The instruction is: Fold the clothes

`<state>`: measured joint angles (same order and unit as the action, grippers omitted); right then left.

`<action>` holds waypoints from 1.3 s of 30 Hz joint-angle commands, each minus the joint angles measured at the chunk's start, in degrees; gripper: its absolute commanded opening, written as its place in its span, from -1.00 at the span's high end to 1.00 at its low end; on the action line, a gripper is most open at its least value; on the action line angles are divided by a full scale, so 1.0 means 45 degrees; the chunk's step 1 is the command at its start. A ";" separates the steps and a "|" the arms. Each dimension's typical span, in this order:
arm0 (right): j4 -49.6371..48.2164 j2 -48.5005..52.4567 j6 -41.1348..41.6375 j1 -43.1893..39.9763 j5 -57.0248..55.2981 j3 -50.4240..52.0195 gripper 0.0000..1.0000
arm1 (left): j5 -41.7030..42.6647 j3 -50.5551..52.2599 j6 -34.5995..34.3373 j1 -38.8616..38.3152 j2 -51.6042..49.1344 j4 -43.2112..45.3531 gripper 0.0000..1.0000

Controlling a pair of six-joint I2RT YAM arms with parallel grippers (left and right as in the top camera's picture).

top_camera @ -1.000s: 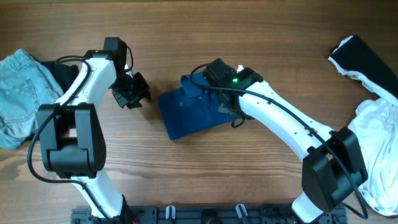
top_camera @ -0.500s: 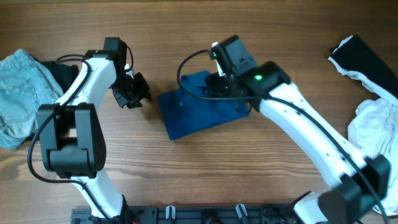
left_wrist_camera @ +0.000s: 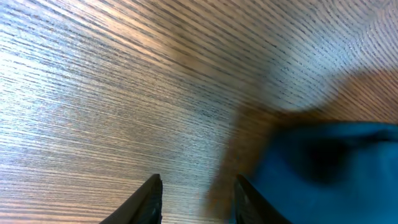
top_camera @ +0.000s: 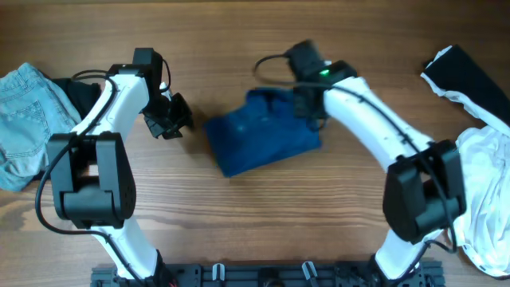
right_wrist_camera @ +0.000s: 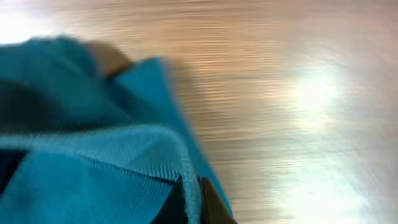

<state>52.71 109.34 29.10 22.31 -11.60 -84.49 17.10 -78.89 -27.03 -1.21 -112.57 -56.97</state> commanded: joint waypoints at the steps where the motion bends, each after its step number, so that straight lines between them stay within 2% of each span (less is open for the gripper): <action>1: 0.0170 0.0000 0.1574 -0.1749 0.1127 -0.0029 0.69 | 0.0204 0.0126 0.0253 -0.0010 -0.0141 -0.0049 0.27; 3: 0.0257 0.0000 0.0408 -0.2108 0.2696 -0.0029 0.24 | 0.0199 0.0126 0.0253 -0.0010 -0.0141 -0.0049 0.27; 5: 0.0466 0.0000 -0.0253 -0.2142 0.3220 -0.0034 -0.07 | 0.0199 0.0126 0.0253 -0.0010 -0.0141 -0.0049 0.27; 7: 0.0894 0.0000 -0.0413 -0.2157 0.2958 -0.0034 -0.08 | 0.0199 0.0126 0.0253 -0.0010 -0.0141 -0.0053 0.27; 8: 0.1069 -0.0024 -0.0107 -0.2195 0.2477 -0.0034 0.03 | 0.0199 0.0126 0.0253 -0.0010 -0.0141 -0.0092 0.27; 9: 0.1107 -0.0107 0.0228 -0.2268 0.2210 -0.0068 0.05 | 0.0199 0.0126 0.0257 -0.0010 -0.0141 -0.0107 0.27; 14: 0.0423 -0.1394 -0.0476 -0.2331 0.2288 -0.1059 0.00 | 0.0199 0.0126 0.0257 -0.0010 -0.0141 -0.0102 0.27; 19: -0.1219 -0.2273 -0.2749 -0.2297 0.5629 -0.1171 -0.01 | 0.0199 0.0126 0.0253 -0.0015 -0.0141 -0.0097 0.26; 22: -0.1326 -0.1938 -0.2803 -0.1987 0.5935 -0.1030 -0.20 | 0.0199 0.0126 0.0253 -0.0010 -0.0141 -0.0097 0.27; 27: -0.1331 -0.0622 -0.2705 -0.1122 0.5935 -0.1030 -0.23 | 0.0199 0.0126 0.0253 -0.0010 -0.0141 -0.0097 0.26; 32: -0.1715 0.0602 -0.1705 -0.0403 0.5144 -0.1030 -0.29 | 0.0199 0.0126 0.0253 -0.0015 -0.0141 -0.0097 0.25; 33: -0.1632 0.0787 -0.1020 -0.0359 0.4396 -0.1030 -0.24 | 0.0199 0.0126 0.0253 -0.0010 -0.0141 -0.0097 0.25; 34: -0.1486 0.0860 -0.0369 -0.0364 0.3735 -0.1030 -0.11 | 0.0199 0.0126 0.0253 -0.0010 -0.0141 -0.0097 0.24; 35: -0.1297 0.0962 0.0403 -0.0369 0.2948 -0.1030 0.12 | 0.0199 0.0126 0.0253 -0.0015 -0.0141 -0.0097 0.24; 36: -0.1088 0.0967 0.0952 -0.0437 0.2127 -0.1030 0.75 | 0.0199 0.0126 0.0253 -0.0015 -0.0141 -0.0097 0.24; 37: -0.0986 0.0967 0.0971 -0.0549 0.1875 -0.1035 0.92 | 0.0199 0.0126 0.0253 -0.0015 -0.0141 -0.0102 0.24; 39: -0.0437 0.0942 0.1379 -0.0967 0.1525 -0.1035 0.91 | 0.0199 0.0126 0.0253 -0.0015 -0.0141 -0.0102 0.24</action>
<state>48.42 113.45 29.21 20.43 2.87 -89.30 17.10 -78.89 -27.00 -1.21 -112.57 -57.36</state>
